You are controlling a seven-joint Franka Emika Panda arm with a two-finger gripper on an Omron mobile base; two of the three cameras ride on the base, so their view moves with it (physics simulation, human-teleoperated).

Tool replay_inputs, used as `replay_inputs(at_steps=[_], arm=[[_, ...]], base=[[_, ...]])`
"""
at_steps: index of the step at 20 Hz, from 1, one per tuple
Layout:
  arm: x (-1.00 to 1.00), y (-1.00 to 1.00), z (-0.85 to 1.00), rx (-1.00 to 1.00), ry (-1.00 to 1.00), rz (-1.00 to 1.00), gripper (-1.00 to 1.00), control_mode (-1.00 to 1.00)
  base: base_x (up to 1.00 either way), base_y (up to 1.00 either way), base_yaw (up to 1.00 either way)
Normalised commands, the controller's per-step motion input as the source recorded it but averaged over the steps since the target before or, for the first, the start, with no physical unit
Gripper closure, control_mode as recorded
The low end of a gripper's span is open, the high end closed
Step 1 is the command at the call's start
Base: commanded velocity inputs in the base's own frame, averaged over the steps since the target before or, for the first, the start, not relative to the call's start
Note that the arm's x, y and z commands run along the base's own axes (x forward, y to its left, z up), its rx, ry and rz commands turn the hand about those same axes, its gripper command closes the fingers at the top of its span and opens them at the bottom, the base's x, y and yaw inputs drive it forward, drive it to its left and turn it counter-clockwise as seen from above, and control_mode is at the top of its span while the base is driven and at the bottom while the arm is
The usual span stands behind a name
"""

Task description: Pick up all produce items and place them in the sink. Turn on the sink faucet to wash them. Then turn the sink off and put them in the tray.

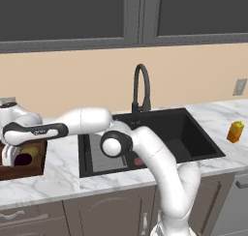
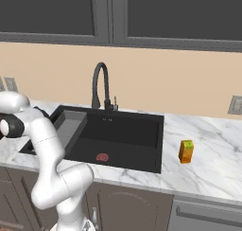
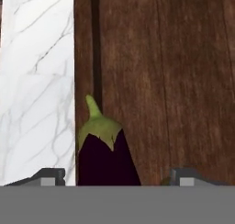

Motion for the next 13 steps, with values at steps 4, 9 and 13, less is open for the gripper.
replay_inputs(at_steps=[4,9,13], arm=[[0.0,0.06,0.11,0.0,-0.04,0.04,-1.0,-1.0],[-0.01,0.0,0.26,0.0,-0.01,0.02,-1.0,-1.0],[-0.07,0.0,0.31,0.0,0.0,0.01,-1.0,-1.0]], base=[[0.0,0.0,0.0],[0.0,0.0,0.0],[0.0,0.0,0.0]])
